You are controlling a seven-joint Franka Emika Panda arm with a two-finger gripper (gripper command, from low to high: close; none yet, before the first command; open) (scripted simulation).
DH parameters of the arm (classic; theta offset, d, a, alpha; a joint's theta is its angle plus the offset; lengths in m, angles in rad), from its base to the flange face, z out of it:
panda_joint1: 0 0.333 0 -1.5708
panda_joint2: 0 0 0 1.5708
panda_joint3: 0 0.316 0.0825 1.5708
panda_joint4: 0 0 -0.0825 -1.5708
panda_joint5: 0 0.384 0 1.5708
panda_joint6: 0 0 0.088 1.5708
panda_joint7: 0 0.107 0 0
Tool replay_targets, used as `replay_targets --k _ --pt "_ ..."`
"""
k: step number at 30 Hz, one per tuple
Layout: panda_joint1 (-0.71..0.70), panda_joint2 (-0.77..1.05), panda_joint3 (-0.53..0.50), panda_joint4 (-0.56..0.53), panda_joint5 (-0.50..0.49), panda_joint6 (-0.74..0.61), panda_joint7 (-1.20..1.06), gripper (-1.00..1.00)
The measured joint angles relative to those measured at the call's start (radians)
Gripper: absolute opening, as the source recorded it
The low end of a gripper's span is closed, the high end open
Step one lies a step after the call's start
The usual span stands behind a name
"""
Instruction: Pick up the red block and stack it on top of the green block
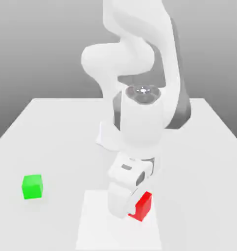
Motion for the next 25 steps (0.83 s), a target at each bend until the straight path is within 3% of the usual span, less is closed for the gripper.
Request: replay_targets --k 12,17,22,23,25 --pt "-0.488 -0.179 -0.260 -0.090 -0.104 -0.083 -0.273 -1.00" --pt "-0.488 -0.096 -0.269 -0.089 -0.010 -0.005 -0.365 -1.00" --pt "-0.518 0.029 -0.211 -0.085 0.133 0.103 -0.468 -1.00" --pt "-0.529 0.045 -0.197 -0.085 0.150 0.118 -0.480 1.00" --pt "-0.529 0.045 -0.197 -0.085 0.150 0.118 -0.480 1.00"
